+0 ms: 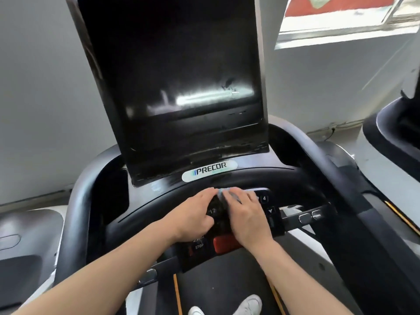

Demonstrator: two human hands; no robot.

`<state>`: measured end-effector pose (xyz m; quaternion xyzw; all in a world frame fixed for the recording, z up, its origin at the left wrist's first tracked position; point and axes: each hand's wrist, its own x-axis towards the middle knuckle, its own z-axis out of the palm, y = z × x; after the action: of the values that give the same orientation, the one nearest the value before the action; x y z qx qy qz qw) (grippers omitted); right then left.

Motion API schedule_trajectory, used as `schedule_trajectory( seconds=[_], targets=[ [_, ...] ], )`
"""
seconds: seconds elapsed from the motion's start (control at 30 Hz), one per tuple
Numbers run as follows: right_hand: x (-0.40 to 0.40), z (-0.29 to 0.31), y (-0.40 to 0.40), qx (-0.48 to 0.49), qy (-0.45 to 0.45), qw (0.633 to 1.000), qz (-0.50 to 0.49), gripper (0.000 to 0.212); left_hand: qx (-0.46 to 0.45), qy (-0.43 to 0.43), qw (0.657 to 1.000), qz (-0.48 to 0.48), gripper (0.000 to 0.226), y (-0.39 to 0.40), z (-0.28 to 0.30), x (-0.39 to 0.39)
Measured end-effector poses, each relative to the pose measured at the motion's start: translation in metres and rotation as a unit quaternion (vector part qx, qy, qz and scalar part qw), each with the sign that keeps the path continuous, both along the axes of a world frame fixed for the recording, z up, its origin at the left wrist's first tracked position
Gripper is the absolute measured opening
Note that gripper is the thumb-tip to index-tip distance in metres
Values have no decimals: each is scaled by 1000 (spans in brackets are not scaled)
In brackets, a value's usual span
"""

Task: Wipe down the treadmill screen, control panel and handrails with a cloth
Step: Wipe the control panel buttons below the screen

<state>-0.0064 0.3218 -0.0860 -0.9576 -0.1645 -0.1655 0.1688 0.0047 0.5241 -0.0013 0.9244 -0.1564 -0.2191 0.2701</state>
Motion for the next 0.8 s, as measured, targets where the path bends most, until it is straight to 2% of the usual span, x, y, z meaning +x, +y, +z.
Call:
schedule_trajectory(
  seconds=[0.1, 0.13, 0.23, 0.27, 0.37, 0.4, 0.47, 0.53, 0.63, 0.7, 0.8],
  targets=[
    [7, 4, 0, 9, -7, 996, -91, 42, -5, -1, 1000, -5, 80, 6, -1, -5],
    [4, 4, 13, 15, 5, 996, -82, 42, -14, -2, 1000, -1, 80, 6, -1, -5],
    [-2, 5, 23, -14, 10, 999, 33, 36, -34, 1, 999, 4, 80, 4, 2, -9],
    [5, 5, 10, -24, 10, 999, 24, 33, -31, 3, 1000, 1, 81, 5, 4, -10],
    [12, 6, -13, 22, -2, 993, -113, 39, -13, 10, 1000, -3, 83, 8, 1, -11],
    [8, 7, -3, 35, -3, 991, -126, 42, -10, 9, 1000, 1, 83, 9, -1, -11],
    [-5, 7, 22, 15, -4, 998, -55, 44, -9, 8, 1000, 6, 83, 9, -3, -11],
    [-2, 7, 11, -7, -17, 1000, 4, 41, -9, 9, 1000, 3, 82, 9, -1, -11],
    [9, 3, -16, 28, -15, 993, -112, 45, 4, 12, 1000, -5, 82, 10, -3, -8],
    [-1, 3, 10, 36, -14, 988, -148, 48, 3, 7, 1000, 5, 83, 10, -4, -8],
    [-8, 3, 36, 18, -20, 999, -23, 39, -15, -1, 1000, 9, 86, 7, -3, -10]
  ],
)
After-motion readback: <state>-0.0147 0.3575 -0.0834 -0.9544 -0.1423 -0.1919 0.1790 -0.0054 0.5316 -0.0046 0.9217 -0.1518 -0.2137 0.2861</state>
